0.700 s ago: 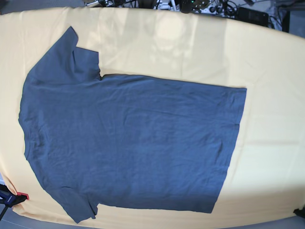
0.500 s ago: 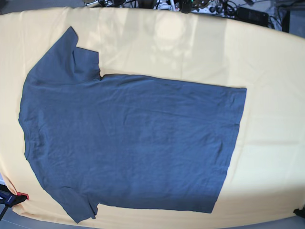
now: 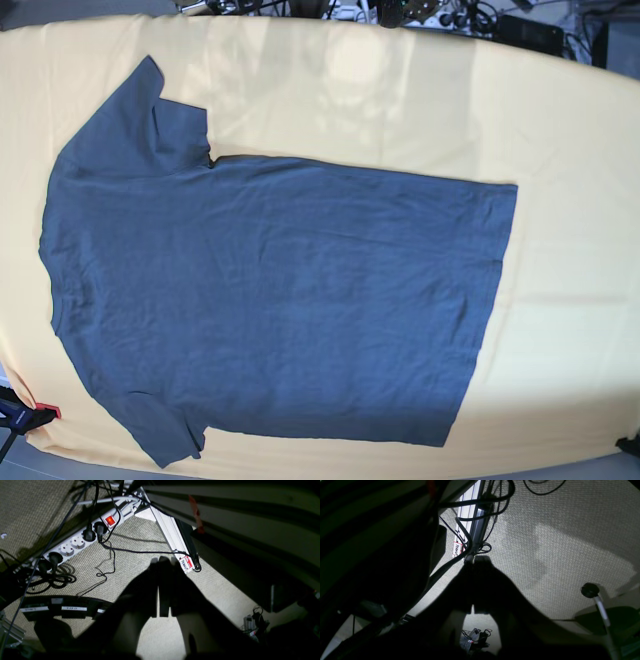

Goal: Fold the T-shirt properly

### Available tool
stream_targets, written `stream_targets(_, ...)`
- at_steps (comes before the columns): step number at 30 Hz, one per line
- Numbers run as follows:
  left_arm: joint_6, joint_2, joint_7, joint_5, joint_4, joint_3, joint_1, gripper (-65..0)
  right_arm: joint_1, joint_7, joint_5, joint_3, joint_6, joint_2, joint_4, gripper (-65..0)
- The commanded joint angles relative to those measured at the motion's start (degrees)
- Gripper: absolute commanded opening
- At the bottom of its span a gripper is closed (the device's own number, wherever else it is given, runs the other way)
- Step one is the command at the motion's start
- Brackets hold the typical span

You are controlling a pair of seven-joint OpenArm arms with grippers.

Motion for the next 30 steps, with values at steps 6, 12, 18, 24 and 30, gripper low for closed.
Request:
stream_targets(6,-0.57,0.17,-0.2,1.53,0.98,-0.07,0.17,-65.0,1.88,0.02,0.17,0.2,-0.57,0.66,1.09,-65.0)
stream_targets(12,-0.55,0.15,0.87,1.49,0.98,-0.07,0.15,-65.0,1.88,0.04,0.15,0.2,-1.51,0.66,1.09,-65.0)
stream_targets(18,-0.55,0.17,1.14,1.49,0.98,-0.07,0.15,-65.0,1.88,-0.02,0.15,0.2,-1.57,0.63,1.09,-65.0)
stream_targets(24,-0.57,0.07,5.46,1.77,1.05,-0.04,0.72,-65.0,0.48,-1.27,-2.43,0.17,-1.51,0.87,1.09,-65.0)
stream_targets(30,-0.66,-2.27,6.16,6.64,4.09,0.0,5.57,-65.0,-5.88,-1.03,-2.16,-7.06,0.7,3.26,1.11,-65.0)
